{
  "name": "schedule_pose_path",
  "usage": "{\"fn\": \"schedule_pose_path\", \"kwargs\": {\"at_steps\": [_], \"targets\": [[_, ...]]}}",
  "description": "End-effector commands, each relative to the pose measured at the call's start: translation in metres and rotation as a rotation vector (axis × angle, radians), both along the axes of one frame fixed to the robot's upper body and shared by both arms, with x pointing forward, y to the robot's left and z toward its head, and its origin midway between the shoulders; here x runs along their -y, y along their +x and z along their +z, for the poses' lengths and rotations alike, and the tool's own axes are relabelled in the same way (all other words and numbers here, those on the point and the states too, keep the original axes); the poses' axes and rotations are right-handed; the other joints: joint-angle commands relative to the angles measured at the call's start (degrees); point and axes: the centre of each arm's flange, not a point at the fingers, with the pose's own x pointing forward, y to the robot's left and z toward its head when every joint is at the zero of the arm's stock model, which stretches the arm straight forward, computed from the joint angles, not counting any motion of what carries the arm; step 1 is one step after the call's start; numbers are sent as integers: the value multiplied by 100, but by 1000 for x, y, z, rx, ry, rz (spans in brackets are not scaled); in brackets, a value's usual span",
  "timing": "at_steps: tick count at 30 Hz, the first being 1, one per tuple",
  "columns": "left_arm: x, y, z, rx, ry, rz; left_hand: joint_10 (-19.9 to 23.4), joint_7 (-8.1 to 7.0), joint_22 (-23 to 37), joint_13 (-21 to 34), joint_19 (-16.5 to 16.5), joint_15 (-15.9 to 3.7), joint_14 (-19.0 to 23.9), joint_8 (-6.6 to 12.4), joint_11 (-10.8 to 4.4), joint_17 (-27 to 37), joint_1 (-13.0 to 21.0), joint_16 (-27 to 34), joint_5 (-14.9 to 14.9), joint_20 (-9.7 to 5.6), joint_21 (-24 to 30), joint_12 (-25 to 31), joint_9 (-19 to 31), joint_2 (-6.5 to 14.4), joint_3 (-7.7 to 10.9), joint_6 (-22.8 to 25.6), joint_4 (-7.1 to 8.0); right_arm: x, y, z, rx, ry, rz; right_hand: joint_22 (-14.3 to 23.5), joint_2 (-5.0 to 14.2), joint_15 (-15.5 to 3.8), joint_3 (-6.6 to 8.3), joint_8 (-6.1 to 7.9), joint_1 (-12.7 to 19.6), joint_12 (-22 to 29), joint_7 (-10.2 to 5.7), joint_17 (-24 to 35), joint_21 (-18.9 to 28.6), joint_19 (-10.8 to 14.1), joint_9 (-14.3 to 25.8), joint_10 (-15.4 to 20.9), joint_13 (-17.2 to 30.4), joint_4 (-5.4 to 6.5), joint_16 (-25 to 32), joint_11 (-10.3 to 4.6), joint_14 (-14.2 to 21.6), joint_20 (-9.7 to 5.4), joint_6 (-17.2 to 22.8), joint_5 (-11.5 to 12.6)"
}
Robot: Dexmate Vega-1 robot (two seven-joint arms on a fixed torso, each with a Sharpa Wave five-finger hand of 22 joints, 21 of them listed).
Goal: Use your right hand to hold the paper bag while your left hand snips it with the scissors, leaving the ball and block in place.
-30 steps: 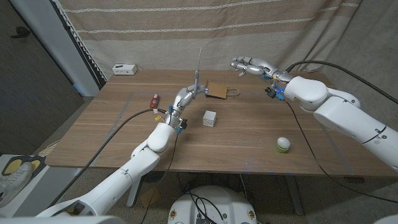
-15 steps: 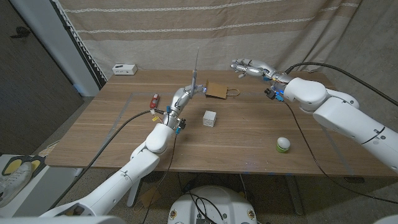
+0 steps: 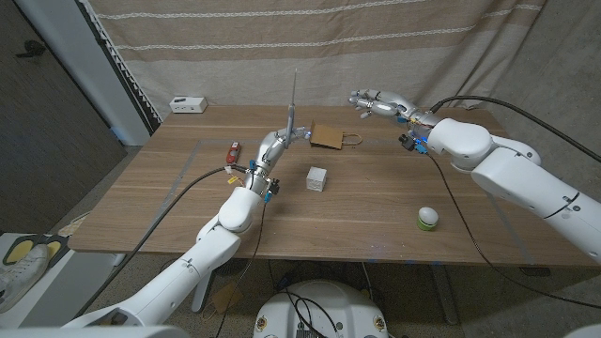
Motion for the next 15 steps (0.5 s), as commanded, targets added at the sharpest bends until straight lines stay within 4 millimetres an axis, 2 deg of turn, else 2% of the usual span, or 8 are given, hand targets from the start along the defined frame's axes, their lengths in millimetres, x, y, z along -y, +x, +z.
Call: {"fn": "schedule_pose_path", "kwargs": {"at_steps": [1,5,9,11,13,15], "targets": [[-4,0,-1,23,-12,2,840,5,33,-2,227,-1048,273,13,-826,2,96,15,-46,-849,91,-16,40,181,425,-57,445,-4,1,2,0,11,-7,14,-11,7,41,12,-57,-20,8,-9,-15,-29,0,-12,-11,-2,-34,9,-1,19,-20,31],[-4,1,-1,20,-15,-5,760,7,71,-1,427,-1052,445,19,-820,21,126,-1,-60,-848,151,-6,17,209,350,-81,431,-4,2,1,-8,7,-13,14,-11,-6,47,14,-65,-24,13,-20,-25,-25,-1,-20,-18,-4,-38,-4,-3,21,-15,32],[-4,2,-2,15,-18,-14,645,9,141,9,627,-1066,927,74,-811,97,187,27,-31,-845,273,42,26,293,227,-173,437,-5,3,1,-16,5,-18,15,-11,-1,55,13,-76,-24,13,-35,-41,-23,-1,-21,-29,-6,-43,-23,-2,21,-22,32],[-4,2,-3,10,-28,-15,626,11,154,11,678,-1078,1112,111,-801,134,220,56,-23,-837,314,60,41,329,186,-209,438,-5,4,1,-20,2,-21,15,-11,-2,59,12,-81,-21,6,-43,-48,-20,-1,-12,-34,-7,-46,31,-4,20,-28,32],[-4,3,-3,8,-39,-13,654,13,168,17,670,-1090,1532,194,-788,240,315,166,-28,-829,339,77,114,410,99,-265,407,-5,4,1,-24,1,-25,15,-11,-5,63,13,-84,-24,9,-48,-53,-20,-1,-19,-37,-9,-48,27,-3,17,-25,32],[-3,4,-4,3,-43,-21,718,16,177,30,663,-1094,1659,247,-786,273,363,152,-28,-824,357,101,121,422,63,-275,399,-5,4,1,-28,0,-30,15,-10,-3,68,14,-89,-25,11,-56,-62,-21,-1,-21,-43,-10,-47,12,4,23,-24,32]]}}
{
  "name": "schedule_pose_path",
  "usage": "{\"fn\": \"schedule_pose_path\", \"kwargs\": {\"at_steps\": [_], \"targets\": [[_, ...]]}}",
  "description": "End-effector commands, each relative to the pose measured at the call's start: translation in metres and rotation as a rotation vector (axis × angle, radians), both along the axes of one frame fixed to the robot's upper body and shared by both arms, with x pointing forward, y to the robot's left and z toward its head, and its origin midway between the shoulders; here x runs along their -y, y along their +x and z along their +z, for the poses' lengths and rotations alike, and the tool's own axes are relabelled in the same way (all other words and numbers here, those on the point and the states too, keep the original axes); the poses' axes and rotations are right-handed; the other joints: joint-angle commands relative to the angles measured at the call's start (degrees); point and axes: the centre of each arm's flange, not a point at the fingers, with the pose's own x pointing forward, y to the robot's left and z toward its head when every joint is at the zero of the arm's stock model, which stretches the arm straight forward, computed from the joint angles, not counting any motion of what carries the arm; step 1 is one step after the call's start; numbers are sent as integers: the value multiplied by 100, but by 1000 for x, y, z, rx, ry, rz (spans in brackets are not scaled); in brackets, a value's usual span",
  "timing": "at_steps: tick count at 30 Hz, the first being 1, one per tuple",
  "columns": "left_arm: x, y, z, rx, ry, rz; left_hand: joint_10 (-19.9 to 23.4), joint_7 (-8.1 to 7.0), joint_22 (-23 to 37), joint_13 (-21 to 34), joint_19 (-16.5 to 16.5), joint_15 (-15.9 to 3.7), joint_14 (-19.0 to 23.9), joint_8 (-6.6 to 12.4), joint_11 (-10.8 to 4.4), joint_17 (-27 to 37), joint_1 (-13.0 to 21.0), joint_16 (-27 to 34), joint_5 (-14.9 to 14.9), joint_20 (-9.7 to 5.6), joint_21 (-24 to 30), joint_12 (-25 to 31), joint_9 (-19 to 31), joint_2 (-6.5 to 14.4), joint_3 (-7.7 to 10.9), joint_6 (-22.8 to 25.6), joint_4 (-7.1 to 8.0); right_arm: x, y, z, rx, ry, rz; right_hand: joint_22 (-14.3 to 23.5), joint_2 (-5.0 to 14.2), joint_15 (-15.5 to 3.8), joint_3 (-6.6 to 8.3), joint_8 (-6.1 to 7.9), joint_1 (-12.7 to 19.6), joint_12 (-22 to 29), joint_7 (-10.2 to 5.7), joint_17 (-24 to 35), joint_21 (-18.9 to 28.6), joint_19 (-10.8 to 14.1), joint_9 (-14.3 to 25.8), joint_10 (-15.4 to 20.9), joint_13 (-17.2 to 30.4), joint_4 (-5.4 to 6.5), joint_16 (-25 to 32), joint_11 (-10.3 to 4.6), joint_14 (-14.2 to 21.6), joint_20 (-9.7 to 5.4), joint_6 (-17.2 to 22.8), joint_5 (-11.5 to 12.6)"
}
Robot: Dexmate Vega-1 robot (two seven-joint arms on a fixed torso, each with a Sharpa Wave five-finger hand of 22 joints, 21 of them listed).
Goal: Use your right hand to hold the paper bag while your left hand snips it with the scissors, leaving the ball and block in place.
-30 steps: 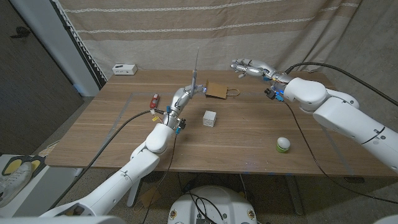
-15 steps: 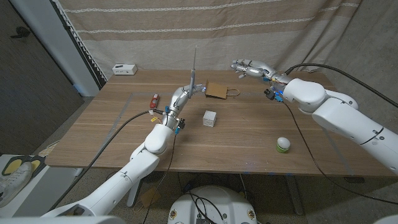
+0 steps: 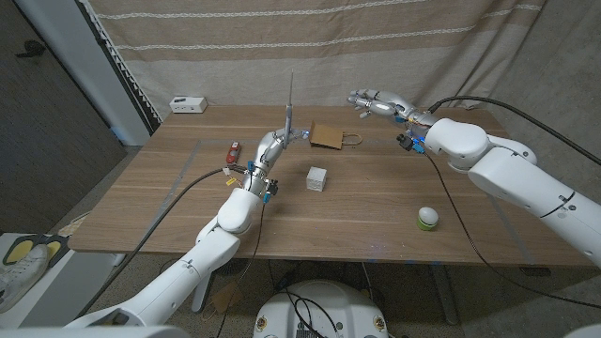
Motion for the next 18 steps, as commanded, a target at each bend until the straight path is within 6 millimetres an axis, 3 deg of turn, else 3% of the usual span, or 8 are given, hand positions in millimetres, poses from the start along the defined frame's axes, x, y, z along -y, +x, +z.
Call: {"fn": "schedule_pose_path", "kwargs": {"at_steps": [1,5,7,10,15,18], "targets": [[0,4,-2,-7,-36,-13,824,3,30,37,38,-992,393,124,-704,109,262,52,24,-786,57,72,52,251,180,-50,269,-1,2,0,-19,-6,-20,15,-8,-1,45,15,-32,-25,20,-6,-15,-20,-2,-22,10,13,-9,7,0,23,-16,33],[3,6,-2,11,-35,-8,1198,-4,7,194,28,-992,712,19,-676,229,392,-24,86,-786,64,314,-87,117,95,134,233,1,3,0,-29,-7,-28,15,-9,-1,50,15,-37,-24,17,-15,-24,-18,-2,-19,4,11,-11,15,2,21,-17,32],[3,7,-2,14,-38,-7,1396,-5,6,469,28,-994,993,-286,-669,464,519,4,83,-786,51,704,-90,93,-13,296,223,2,4,0,-33,-7,-32,16,-8,-6,55,16,-42,-24,23,-23,-30,-10,-2,-20,-1,9,-14,5,1,22,-16,32],[3,8,-1,9,-50,-8,1484,0,16,758,40,-995,1238,-490,-669,819,675,61,58,-782,58,1139,-26,74,-145,376,186,4,6,1,-38,-7,-36,16,-8,-2,61,15,-47,-27,21,-32,-40,-9,-2,-27,-8,6,-20,7,-4,24,-20,33],[2,11,-2,-21,-82,-23,1593,37,14,1151,31,-995,1469,-653,-665,1176,794,97,16,-787,48,1685,-8,12,-244,543,158,4,9,1,-48,-10,-38,16,-9,12,68,14,-54,-30,22,-45,-51,-2,-2,-34,-16,3,-29,14,-17,22,-27,32],[2,12,-3,-45,-95,-42,1575,151,13,1256,27,-995,1490,-625,-668,1263,865,101,5,-792,41,1807,29,-63,-265,652,107,4,10,1,-56,-14,-40,16,-9,15,73,9,-58,-31,28,-52,-59,-3,-3,-36,-21,1,-35,19,-27,23,-41,32]]}}
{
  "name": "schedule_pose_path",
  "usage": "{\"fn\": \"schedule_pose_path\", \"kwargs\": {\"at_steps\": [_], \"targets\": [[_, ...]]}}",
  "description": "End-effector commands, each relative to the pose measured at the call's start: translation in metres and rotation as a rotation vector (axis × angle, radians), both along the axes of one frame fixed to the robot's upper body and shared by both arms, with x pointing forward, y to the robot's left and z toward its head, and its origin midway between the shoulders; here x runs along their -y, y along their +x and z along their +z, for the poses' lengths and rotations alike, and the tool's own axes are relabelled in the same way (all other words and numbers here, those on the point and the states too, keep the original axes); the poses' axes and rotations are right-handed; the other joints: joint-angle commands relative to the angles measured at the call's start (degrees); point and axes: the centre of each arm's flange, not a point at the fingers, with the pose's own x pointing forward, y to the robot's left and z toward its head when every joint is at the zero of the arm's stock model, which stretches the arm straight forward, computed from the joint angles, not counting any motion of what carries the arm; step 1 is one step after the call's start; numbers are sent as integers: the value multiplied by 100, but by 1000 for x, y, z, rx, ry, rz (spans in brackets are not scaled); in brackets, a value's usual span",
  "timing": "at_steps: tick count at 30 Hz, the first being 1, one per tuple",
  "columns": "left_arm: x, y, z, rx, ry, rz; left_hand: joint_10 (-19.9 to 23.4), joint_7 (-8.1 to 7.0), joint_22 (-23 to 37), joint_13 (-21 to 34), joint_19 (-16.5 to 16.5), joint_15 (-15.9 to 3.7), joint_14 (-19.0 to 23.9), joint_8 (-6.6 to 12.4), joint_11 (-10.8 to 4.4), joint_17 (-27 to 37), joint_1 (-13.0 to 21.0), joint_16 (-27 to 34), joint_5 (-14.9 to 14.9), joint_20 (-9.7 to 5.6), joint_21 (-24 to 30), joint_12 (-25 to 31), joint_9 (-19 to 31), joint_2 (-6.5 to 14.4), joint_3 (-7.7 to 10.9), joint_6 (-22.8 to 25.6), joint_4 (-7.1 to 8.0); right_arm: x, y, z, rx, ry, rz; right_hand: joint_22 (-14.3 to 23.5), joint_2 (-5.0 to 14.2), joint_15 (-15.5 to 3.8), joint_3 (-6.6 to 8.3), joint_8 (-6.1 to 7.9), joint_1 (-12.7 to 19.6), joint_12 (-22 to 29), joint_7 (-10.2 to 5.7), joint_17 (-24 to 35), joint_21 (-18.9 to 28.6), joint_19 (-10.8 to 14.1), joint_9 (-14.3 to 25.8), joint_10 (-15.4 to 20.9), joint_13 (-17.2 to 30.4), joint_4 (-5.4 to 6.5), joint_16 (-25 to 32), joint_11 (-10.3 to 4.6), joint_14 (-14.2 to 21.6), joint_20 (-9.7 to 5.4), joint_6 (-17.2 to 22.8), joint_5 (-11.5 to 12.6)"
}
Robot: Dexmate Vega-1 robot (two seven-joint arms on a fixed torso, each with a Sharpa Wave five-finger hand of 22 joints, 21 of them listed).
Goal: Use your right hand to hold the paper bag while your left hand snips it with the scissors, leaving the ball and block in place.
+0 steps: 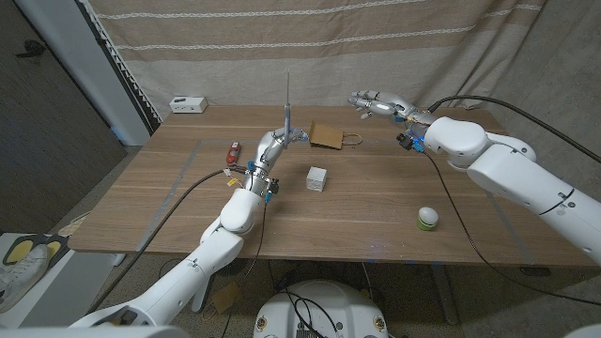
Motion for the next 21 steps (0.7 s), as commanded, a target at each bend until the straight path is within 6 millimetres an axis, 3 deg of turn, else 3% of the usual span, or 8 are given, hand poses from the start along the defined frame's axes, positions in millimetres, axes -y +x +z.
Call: {"fn": "schedule_pose_path", "kwargs": {"at_steps": [1,12,19,21], "targets": [[0,5,-3,-54,-56,-38,1120,72,13,162,27,-601,112,17,-1076,126,262,36,-12,-793,25,188,80,89,-23,145,-65,2,5,0,-27,-9,-12,17,14,20,46,8,-40,-38,9,-5,-22,-5,-3,-34,1,-10,-15,-32,-25,26,-25,32],[3,7,-11,-124,-99,-89,1205,146,-4,98,71,-587,134,100,-1050,228,290,-27,11,-795,12,321,-6,-245,-73,578,-45,2,2,-2,-31,-12,-16,17,15,29,63,3,-58,-44,9,-33,-52,-1,-3,-50,-17,-15,-36,-9,-52,23,-48,31],[8,4,-14,-129,-86,-99,1424,246,-20,-117,103,-567,188,97,-1042,234,82,-83,116,-800,-12,359,-98,-495,-104,946,96,3,-3,-4,-33,-13,-19,18,16,61,76,0,-74,-58,23,-55,-86,-33,-3,-87,-32,-18,-56,-2,-85,32,-66,33],[8,4,-14,-131,-83,-99,1566,298,-27,-230,131,-565,264,27,-1047,230,-141,-91,208,-807,-27,395,-120,-634,-149,1055,224,4,-3,-4,-32,-13,-18,18,16,55,78,0,-77,-60,23,-59,-92,-35,-3,-92,-34,-19,-61,0,-94,33,-69,33]]}}
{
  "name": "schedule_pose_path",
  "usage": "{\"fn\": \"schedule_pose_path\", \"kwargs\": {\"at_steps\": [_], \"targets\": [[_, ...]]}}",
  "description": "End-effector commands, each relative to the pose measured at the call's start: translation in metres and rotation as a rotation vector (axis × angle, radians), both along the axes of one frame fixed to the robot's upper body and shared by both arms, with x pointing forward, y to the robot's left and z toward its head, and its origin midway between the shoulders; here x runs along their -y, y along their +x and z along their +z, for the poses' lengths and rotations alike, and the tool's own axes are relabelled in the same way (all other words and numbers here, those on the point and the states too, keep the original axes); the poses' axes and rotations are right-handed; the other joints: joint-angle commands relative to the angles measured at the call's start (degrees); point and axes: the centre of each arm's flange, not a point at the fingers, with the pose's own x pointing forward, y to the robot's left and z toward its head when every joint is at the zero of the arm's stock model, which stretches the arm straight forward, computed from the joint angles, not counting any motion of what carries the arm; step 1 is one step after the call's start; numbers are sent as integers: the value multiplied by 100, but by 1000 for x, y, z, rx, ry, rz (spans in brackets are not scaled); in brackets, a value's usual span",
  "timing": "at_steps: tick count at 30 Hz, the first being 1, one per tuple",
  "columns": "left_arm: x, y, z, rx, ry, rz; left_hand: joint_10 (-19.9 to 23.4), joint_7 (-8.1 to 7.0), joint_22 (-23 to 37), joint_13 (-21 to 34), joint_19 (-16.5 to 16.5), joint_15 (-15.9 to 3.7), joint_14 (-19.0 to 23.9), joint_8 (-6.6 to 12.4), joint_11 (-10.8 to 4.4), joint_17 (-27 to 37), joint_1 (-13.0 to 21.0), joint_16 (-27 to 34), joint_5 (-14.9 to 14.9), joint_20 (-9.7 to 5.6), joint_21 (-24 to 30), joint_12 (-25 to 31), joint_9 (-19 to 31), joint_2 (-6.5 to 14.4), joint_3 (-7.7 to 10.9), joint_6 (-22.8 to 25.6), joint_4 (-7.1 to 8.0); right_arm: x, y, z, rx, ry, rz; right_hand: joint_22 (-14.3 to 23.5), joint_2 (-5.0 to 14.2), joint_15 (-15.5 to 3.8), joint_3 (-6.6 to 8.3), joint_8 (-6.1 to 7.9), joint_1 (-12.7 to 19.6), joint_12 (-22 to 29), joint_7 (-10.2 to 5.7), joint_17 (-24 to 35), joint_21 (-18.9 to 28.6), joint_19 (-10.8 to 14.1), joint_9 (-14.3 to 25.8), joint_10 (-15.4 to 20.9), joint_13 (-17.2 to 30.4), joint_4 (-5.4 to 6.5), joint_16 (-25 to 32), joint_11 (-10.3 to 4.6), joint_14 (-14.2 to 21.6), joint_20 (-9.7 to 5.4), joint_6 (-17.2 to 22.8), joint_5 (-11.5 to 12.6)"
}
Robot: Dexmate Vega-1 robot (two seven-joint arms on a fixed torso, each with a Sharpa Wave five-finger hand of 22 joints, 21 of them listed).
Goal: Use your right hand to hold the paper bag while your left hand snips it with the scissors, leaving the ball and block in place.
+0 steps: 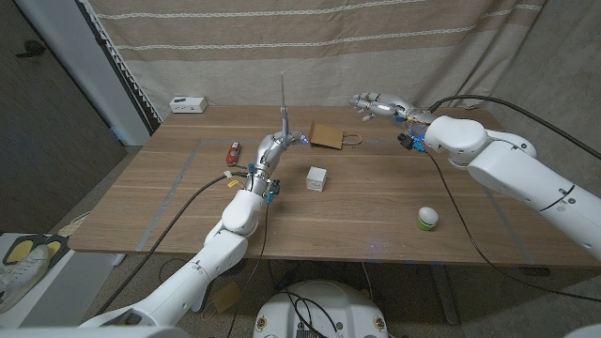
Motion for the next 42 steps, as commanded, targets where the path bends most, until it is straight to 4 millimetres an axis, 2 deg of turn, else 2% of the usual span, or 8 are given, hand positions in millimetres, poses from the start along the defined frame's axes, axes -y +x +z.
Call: {"fn": "schedule_pose_path", "kwargs": {"at_steps": [1,10,21,27,31,36,38,42], "targets": [[7,-2,-6,-32,-2,-30,1144,84,-12,-151,103,-503,122,-9,-949,6,-338,-2,143,-832,-29,65,-19,-279,-36,265,267,2,-6,-3,1,0,-2,18,-7,1,59,0,-56,-21,-23,-8,-31,-38,-4,-41,-9,0,-19,10,-33,33,-30,33],[11,-5,-9,-44,12,-35,1410,175,-15,-406,147,-503,265,-256,-964,21,-888,-15,471,-853,-81,155,-30,-467,-128,577,618,3,-5,-3,2,-1,8,19,-7,25,76,3,-78,-35,-24,-37,-68,-50,-4,-81,-28,-3,-36,11,-53,42,-36,33],[12,-6,-10,-49,24,-34,1532,296,-16,-487,177,-501,324,-350,-950,38,-1054,-10,610,-857,-105,235,-34,-549,-147,851,715,6,-2,-6,-4,6,9,20,-5,33,92,1,-103,-40,-18,-67,-111,-78,-5,-99,-47,-3,-63,11,-95,36,-56,35],[11,-7,-11,-52,27,-30,1543,166,-18,-627,184,-511,298,-470,-960,31,-909,-46,673,-863,-123,202,9,-475,-32,809,633,6,-4,-8,-11,8,3,21,-4,43,100,-1,-113,-46,-9,-80,-130,-92,-5,-116,-55,-3,-71,18,-104,44,-66,37],[10,-6,-9,-56,66,-45,849,-69,2,-733,86,-498,-125,-429,-985,-89,-890,-182,732,-838,-167,-93,290,-410,92,551,651,6,-4,-8,-14,5,0,21,-4,44,108,-5,-125,-58,-10,-93,-157,-123,-5,-148,-63,-3,-85,11,-128,55,-84,38],[10,-4,-10,-60,74,-44,322,-174,4,-886,21,-507,-557,-519,-998,-247,-985,-159,789,-834,-184,-439,72,-363,190,542,772,5,-4,-8,-17,0,-2,22,-4,56,117,-13,-137,-74,-5,-108,-176,-128,-6,-190,-73,-3,-106,24,-167,62,-116,39],[11,-4,-10,-62,73,-47,90,-20,-4,-1129,14,-504,-803,-462,-1015,-326,-1006,-120,810,-840,-186,-798,89,-350,259,561,812,5,-4,-8,-20,-2,-5,22,-4,66,120,-17,-143,-75,4,-113,-186,-139,-6,-195,-76,-3,-114,28,-182,62,-129,40],[11,-2,-10,-59,93,-56,-42,-14,-5,-1229,-26,-494,-938,-499,-1015,-377,-1034,-106,815,-754,-196,-990,34,-375,293,519,836,4,-2,-7,-26,-6,-5,22,-4,76,126,-21,-154,-89,-5,-125,-205,-156,-6,-230,-84,-2,-124,16,-196,68,-153,41]]}}
